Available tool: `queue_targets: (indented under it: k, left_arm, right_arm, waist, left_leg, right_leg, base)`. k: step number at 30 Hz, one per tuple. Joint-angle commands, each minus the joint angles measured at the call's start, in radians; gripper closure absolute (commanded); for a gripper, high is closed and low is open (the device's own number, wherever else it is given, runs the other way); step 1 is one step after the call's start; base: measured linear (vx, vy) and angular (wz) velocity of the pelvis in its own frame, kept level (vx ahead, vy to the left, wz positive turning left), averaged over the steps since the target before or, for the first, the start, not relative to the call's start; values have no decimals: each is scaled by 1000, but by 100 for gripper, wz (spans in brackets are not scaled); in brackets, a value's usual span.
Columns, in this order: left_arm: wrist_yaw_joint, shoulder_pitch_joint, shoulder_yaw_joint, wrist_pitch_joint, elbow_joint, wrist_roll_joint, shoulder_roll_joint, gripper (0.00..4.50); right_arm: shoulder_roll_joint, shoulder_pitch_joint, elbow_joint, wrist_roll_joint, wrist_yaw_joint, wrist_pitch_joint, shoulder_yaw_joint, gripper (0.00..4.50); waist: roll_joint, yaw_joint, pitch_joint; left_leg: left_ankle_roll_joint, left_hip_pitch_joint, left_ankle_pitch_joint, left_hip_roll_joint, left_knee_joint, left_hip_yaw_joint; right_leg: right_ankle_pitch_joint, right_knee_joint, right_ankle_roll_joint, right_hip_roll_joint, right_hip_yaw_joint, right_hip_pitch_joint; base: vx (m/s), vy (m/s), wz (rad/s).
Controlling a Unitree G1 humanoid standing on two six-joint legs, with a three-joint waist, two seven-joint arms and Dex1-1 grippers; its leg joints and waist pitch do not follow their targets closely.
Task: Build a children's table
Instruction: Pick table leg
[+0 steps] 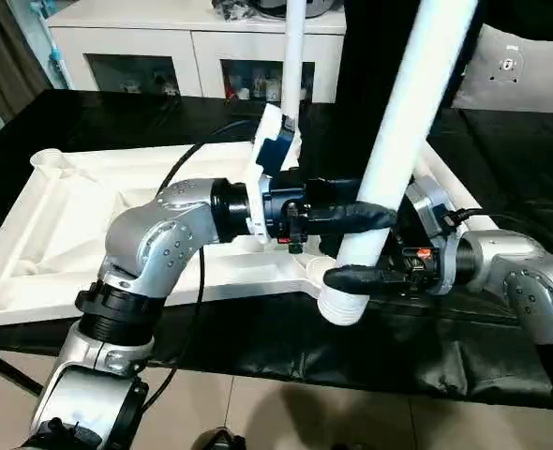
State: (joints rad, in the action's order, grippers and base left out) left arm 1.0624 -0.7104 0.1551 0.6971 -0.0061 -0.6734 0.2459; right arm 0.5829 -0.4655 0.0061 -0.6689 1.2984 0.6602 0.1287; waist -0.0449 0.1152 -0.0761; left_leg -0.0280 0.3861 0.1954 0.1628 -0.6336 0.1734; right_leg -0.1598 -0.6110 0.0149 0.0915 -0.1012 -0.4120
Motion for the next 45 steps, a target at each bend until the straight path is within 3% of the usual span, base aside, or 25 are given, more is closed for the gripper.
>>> queue_targets:
  k: [1,7,10,22,23,25,32,37,40,43,44,45]
  left_arm:
    - [8,-19,6,-7,-22,0,2,265]
    - [5,-21,4,-12,-18,5,0,265]
    - [3,-23,2,-16,-14,9,-2,265]
    - [-23,-27,17,3,-22,29,3,265]
    - [-17,-19,33,7,-41,31,6,209]
    - [-18,-17,40,15,-49,27,4,195]
    - [-16,-7,110,2,-69,84,13,195]
    - [5,16,129,21,-109,57,11,195]
    - [1,37,119,29,-119,36,-11,195]
    - [-30,52,62,32,-102,-15,-59,195]
    - [-76,62,-6,12,-72,-56,-110,195]
    - [-86,63,-22,12,-64,-69,-120,195]
  right_arm:
    - [0,-14,-6,8,12,-13,10,163]
    - [-7,-11,-4,11,11,-7,12,233]
    - [-10,-10,-3,12,10,-5,11,243]
    - [-28,4,-1,26,-5,-11,7,252]
    - [-35,7,1,31,-12,-16,11,253]
    - [-40,8,3,35,-18,-19,14,254]
    - [-68,15,14,58,-62,-14,24,255]
    - [-91,24,16,63,-94,-8,13,255]
    - [-130,40,19,50,-134,-37,-19,255]
    - [-167,51,17,36,-178,-58,-52,255]
    - [-203,65,5,17,-226,-70,-89,255]
    - [-206,68,1,11,-231,-65,-93,255]
  waist:
    - [27,5,90]
    - [26,5,89]
    - [27,6,90]
    - [26,6,91]
    - [26,7,91]
    - [26,6,91]
    - [23,6,90]
    - [22,5,89]
    - [20,3,89]
    - [21,3,90]
    - [18,3,89]
    - [17,3,90]
  left_leg:
    - [53,-9,113,59,72,-21]
    - [54,-9,115,59,71,-21]
    - [54,-9,113,59,71,-21]
    - [51,-8,110,60,72,-22]
    - [52,-8,106,60,72,-22]
    - [52,-9,109,61,72,-22]
    - [44,-11,123,60,74,-23]
    - [40,-10,130,61,74,-23]
    - [37,-10,135,62,75,-24]
    - [37,-9,140,61,74,-22]
    - [34,-9,141,62,75,-23]
    - [34,-11,150,60,75,-23]
  right_leg:
    - [-359,79,164,70,53,63]
    - [-354,78,168,69,53,62]
    - [-352,77,169,69,53,63]
    - [-347,75,170,70,53,63]
    - [-339,74,174,70,53,63]
    - [-337,74,176,70,53,62]
    - [-359,78,164,70,54,61]
    - [-345,76,174,71,54,62]
    - [-350,77,173,71,54,61]
    - [-351,80,177,73,52,62]
    - [-349,81,177,72,52,61]
    - [-355,84,177,72,51,61]
  base:
    - [0,0,0]
    - [0,0,0]
    - [0,0,0]
    - [0,0,0]
    - [0,0,0]
    - [0,0,0]
    - [0,0,0]
    - [0,0,0]
    - [0,0,0]
    - [0,0,0]
    - [0,0,0]
    - [0,0,0]
